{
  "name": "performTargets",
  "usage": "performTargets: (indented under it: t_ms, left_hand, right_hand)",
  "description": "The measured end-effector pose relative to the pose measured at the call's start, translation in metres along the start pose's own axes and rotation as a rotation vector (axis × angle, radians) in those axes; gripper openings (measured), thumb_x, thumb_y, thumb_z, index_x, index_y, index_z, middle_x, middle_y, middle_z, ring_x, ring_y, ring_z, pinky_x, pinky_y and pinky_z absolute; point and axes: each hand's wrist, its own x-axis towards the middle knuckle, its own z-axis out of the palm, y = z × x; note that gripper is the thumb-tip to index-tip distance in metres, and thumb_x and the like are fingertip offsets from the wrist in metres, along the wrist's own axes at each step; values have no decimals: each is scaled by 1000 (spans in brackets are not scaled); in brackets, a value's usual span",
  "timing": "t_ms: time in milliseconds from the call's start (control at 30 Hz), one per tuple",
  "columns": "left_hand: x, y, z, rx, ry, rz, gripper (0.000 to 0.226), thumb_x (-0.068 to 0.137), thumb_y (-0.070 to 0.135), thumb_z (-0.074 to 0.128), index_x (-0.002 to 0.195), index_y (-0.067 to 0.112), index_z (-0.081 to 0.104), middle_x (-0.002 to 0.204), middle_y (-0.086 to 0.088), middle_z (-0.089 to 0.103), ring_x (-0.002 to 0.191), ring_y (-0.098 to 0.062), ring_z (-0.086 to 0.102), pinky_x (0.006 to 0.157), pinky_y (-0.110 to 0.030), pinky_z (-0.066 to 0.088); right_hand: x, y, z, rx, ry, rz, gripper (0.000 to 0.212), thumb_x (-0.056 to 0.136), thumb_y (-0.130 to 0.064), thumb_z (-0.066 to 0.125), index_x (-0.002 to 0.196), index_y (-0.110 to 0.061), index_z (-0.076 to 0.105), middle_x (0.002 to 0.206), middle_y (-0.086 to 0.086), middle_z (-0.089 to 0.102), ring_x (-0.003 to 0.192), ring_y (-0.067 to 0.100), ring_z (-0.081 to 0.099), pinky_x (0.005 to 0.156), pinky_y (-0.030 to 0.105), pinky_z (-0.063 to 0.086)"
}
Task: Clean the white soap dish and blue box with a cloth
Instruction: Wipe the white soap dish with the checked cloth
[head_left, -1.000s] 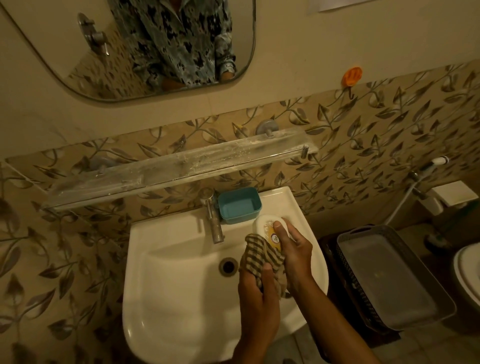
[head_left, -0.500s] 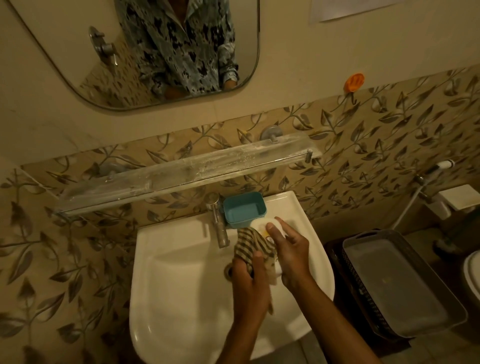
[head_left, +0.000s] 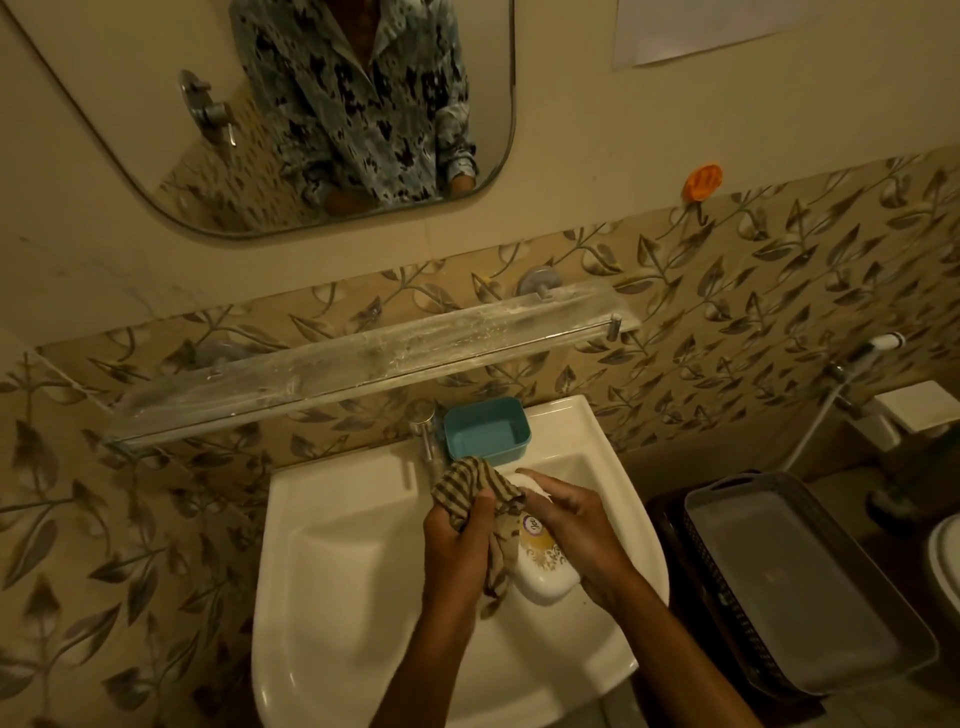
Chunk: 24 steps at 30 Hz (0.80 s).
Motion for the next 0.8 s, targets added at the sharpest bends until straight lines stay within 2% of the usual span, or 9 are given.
performTargets:
  t_ms: [133, 233, 300, 400, 500, 600, 700, 767, 800]
  left_hand:
    - [2, -6, -7, -211, -59, -123, 23, 86, 16, 63, 109, 17, 59, 105, -10, 69, 97, -27, 66, 87, -44, 53]
    - [0, -6, -4, -325, 32, -94, 23, 87, 11, 62, 108, 18, 57, 106, -11, 66, 97, -27, 64, 87, -44, 52]
    - [-4, -7, -1, -324, 99, -56, 17, 87, 11, 61, 97, 25, 59, 101, -6, 66, 94, -23, 64, 88, -42, 51]
    - [-12, -11, -2, -282, 114, -23, 17, 88, 10, 59, 89, 27, 57, 95, -1, 66, 88, -17, 63, 77, -33, 50]
    - [-14, -15, -8, -180, 61, -4, 15, 90, 13, 57, 87, 28, 59, 91, 4, 66, 87, -14, 63, 77, -31, 49]
    - [-3, -14, -21, -9, 19, -37, 5, 90, 23, 59, 95, 24, 58, 90, 6, 64, 83, -10, 60, 74, -28, 49]
    - [6, -5, -32, 211, -160, -22, 16, 87, 41, 59, 97, 30, 55, 91, 11, 66, 84, -8, 64, 79, -26, 51]
    - [8, 4, -32, 258, -241, -12, 18, 87, 44, 57, 100, 32, 57, 91, 14, 67, 82, -3, 66, 74, -18, 50]
    - [9, 5, -31, 271, -241, -18, 29, 84, 50, 58, 105, 30, 57, 95, 11, 68, 85, -6, 67, 78, -22, 52]
  right_hand:
    - [11, -1, -7, 119, 133, 125, 26, 90, -10, 57, 109, -20, 71, 106, 11, 72, 96, 27, 69, 81, 38, 57]
    - [7, 7, -6, 490, 227, 276, 30, 84, -15, 63, 112, -3, 65, 105, 22, 68, 98, 41, 66, 80, 44, 56]
    - [0, 11, -1, 593, 202, 340, 29, 83, -22, 66, 107, -4, 67, 102, 24, 70, 95, 41, 67, 79, 44, 56]
    - [-2, 19, 8, 346, 229, 262, 29, 83, -30, 69, 101, -7, 69, 96, 20, 73, 90, 37, 70, 82, 49, 57]
    - [-4, 20, 8, 31, 223, 117, 29, 83, -39, 67, 83, -12, 75, 82, 11, 76, 78, 28, 73, 75, 42, 60]
    - [-9, 17, 0, -68, 90, 93, 26, 80, -37, 70, 78, -12, 77, 79, 9, 76, 77, 25, 73, 67, 32, 58]
    - [-9, 14, -6, -168, -41, 42, 15, 80, -28, 73, 82, -14, 79, 83, 5, 77, 82, 22, 73, 72, 29, 57]
    - [-7, 7, -5, -177, -31, -9, 11, 79, -24, 74, 83, -15, 79, 84, 3, 77, 83, 18, 73, 73, 26, 57]
    - [-5, 3, -4, -149, 12, -20, 10, 78, -22, 75, 82, -14, 79, 82, 2, 77, 81, 17, 73, 69, 23, 57]
